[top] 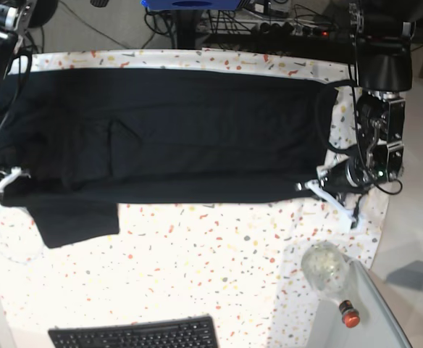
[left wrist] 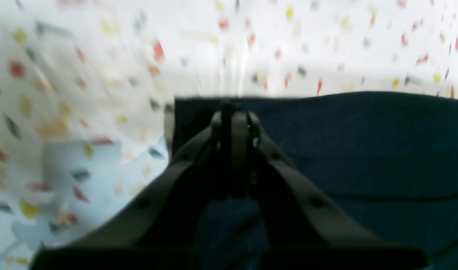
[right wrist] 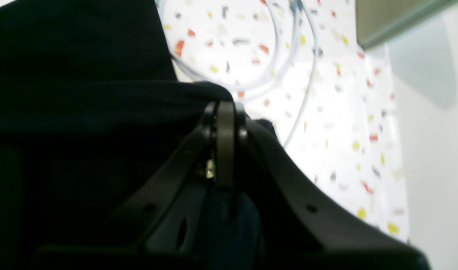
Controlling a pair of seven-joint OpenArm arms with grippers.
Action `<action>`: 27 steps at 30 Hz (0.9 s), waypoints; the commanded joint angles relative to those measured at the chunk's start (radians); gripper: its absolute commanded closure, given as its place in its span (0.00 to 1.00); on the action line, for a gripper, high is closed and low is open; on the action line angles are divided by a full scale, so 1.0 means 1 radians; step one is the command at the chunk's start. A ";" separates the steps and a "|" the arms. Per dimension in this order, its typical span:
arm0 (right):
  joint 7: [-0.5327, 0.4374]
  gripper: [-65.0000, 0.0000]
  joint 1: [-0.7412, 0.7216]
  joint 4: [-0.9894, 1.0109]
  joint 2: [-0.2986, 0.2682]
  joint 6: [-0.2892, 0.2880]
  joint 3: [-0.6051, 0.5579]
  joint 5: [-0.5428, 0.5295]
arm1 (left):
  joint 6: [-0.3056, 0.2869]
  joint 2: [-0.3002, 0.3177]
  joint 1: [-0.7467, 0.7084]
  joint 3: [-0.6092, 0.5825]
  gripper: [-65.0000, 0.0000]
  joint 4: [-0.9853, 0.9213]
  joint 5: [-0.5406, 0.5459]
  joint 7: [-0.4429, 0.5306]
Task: Layout the t-shirt on the table in an organized manner, then fold the t-shirt properly
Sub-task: 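Grasp the shirt hem with the right gripper beside the sleeve, then fold the hem with both grippers over toward the collar edge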
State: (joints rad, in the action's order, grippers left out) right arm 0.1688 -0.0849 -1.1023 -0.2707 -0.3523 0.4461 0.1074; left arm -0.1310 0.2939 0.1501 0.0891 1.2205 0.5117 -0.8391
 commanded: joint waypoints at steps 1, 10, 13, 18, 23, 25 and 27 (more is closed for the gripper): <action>-0.019 1.00 -0.008 -0.035 -0.012 -0.017 0.020 -0.008 | 0.000 0.018 0.015 0.010 1.00 0.028 0.001 0.016; 0.081 1.00 0.075 -0.161 0.034 -0.078 0.104 -0.007 | 0.000 0.043 -0.094 0.010 1.00 0.147 0.001 0.016; 0.113 1.00 0.118 -0.203 0.037 -0.078 0.104 -0.007 | 0.000 0.043 -0.122 0.010 1.00 0.157 0.001 0.016; 0.113 1.00 0.133 -0.197 0.058 -0.078 0.128 -0.007 | 0.000 0.047 -0.175 0.010 1.00 0.209 0.001 0.016; 0.116 1.00 0.156 -0.206 0.060 -0.080 0.159 -0.007 | 0.000 0.064 -0.215 0.008 1.00 0.241 0.001 0.016; 0.116 1.00 0.175 -0.207 0.061 -0.080 0.159 -0.007 | 0.000 0.067 -0.220 0.007 1.00 0.241 0.000 0.016; 0.116 1.00 0.193 -0.206 0.066 -0.080 0.159 -0.007 | 0.000 0.069 -0.231 0.010 1.00 0.247 0.000 0.016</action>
State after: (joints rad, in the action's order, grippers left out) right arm 0.3031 0.1188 -1.2900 -0.1844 -0.4389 0.5983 0.1051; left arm -0.1345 0.3477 -0.0879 0.0902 1.4494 0.5163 -0.8375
